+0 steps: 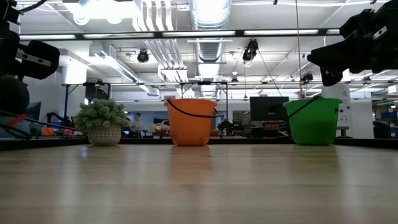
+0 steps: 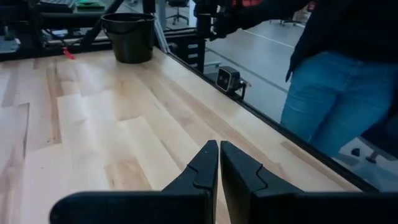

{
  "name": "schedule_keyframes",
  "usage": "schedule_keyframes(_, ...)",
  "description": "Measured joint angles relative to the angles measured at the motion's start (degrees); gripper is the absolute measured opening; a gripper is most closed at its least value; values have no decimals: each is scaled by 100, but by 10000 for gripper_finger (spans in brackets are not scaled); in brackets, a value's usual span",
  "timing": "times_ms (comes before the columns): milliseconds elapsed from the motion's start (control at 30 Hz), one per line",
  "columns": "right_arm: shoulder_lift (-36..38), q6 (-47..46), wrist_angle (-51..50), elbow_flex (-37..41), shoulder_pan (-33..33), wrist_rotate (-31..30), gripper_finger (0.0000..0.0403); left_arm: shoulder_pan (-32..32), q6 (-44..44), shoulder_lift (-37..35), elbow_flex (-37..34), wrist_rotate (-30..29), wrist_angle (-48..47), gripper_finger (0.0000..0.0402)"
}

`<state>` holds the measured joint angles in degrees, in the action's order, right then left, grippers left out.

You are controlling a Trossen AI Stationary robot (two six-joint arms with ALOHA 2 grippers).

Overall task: Organize candy in baskets
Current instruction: Return to Home Position

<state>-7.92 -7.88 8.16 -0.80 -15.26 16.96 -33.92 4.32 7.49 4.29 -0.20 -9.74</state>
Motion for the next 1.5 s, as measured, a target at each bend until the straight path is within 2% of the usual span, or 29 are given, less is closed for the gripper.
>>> schedule_keyframes(1500, -2, 44, -192, 0, -1, -49, 66, -1, 262, 85, -20, 23, 74, 0)
